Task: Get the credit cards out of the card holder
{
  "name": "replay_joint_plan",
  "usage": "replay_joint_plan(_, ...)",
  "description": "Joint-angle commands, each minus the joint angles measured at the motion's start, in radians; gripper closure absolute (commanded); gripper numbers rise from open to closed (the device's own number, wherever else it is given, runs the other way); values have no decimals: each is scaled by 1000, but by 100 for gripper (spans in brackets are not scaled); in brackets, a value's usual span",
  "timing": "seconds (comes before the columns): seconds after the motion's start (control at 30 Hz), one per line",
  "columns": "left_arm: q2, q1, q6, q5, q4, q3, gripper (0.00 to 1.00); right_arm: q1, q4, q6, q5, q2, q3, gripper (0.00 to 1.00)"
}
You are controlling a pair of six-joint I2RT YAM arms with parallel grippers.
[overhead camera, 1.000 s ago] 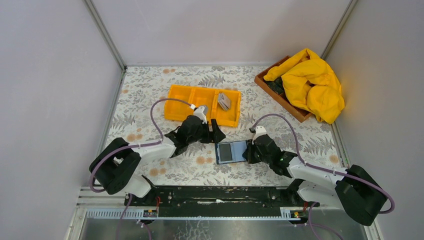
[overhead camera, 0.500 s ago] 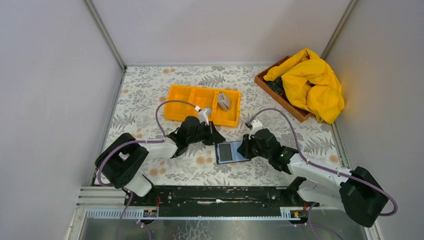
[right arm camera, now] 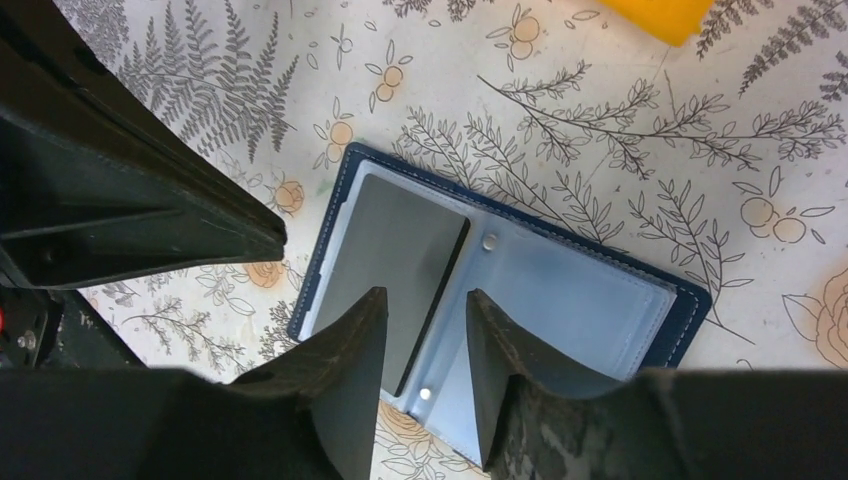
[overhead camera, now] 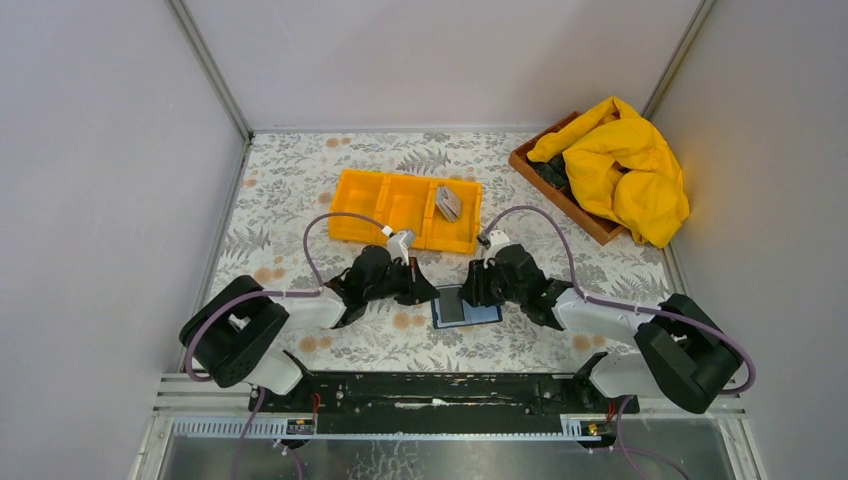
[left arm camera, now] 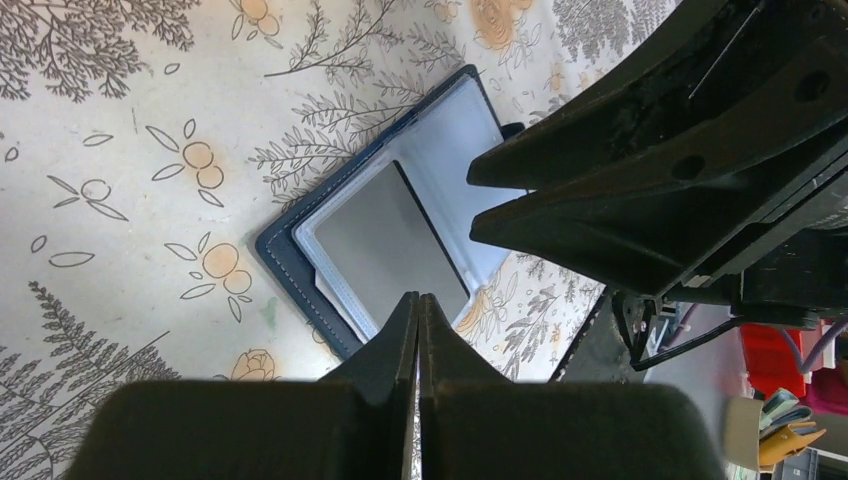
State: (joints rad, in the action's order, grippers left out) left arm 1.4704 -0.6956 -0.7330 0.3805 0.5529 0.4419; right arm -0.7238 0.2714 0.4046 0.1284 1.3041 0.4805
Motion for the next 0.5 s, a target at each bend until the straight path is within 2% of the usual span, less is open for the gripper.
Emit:
replay_joint_plan(0.0,18,-10,46,-25,28,-17,100,22,163,20,38,18,-39,56)
replay_joint_plan(0.3,74,-8,59,-35,9,4,100,63,234,43,89,-61,-111,48)
replay_joint_plan(0.47,116,-8,47,2,28,17,100,77,245,58,116,-57,-115,47)
